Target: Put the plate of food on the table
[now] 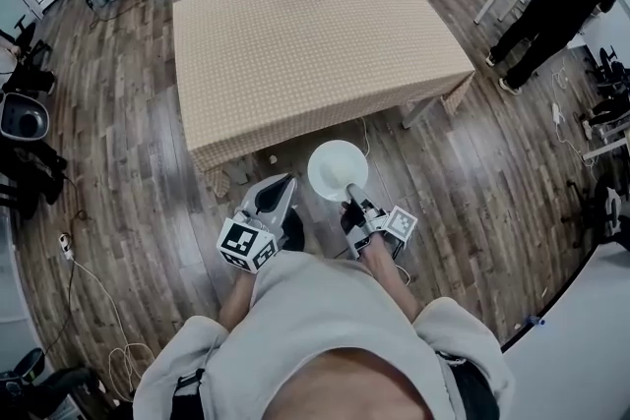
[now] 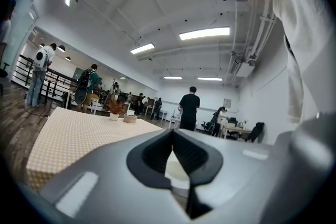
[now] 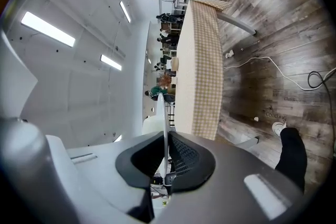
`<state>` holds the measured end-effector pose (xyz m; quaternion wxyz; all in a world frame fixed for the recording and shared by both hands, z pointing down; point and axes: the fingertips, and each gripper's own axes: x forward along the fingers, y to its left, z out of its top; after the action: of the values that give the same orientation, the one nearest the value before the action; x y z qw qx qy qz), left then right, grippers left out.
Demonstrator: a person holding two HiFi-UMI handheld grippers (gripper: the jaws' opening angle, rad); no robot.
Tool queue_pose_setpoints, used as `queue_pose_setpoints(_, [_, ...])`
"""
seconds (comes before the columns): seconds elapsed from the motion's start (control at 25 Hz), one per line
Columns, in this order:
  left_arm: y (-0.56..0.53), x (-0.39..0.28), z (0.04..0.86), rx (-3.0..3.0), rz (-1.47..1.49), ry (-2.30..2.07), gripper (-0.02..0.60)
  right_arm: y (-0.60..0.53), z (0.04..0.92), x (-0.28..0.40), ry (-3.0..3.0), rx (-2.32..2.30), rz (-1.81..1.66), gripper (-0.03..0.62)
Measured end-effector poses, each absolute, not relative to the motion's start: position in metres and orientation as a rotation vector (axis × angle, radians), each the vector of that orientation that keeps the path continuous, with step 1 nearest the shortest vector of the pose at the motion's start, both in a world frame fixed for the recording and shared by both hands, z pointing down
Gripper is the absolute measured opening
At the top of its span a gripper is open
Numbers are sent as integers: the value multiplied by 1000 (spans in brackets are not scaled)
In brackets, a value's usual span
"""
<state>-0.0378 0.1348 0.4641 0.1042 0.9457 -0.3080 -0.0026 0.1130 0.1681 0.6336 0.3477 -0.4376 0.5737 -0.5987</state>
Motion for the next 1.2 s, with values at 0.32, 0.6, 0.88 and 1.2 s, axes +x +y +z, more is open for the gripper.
queue_pose_setpoints(0.32, [26,-49,459,2776,9,-889,9,60,622,101,1485,-1133,-1543,23])
queue_pose_setpoints(0.6, [-69,-63,451,2789,-1,-864,9,-33,614,92,1487,-1160,-1520,25])
queue_pose_setpoints(0.88, [-141,-64,451,2801,5,-802,9,-100,607,88,1476,-1181,-1487,23])
queue_pose_setpoints(1.2, [-162,-70,460,2785,14,-797,9,-122,609,87,1458,-1181,-1475,25])
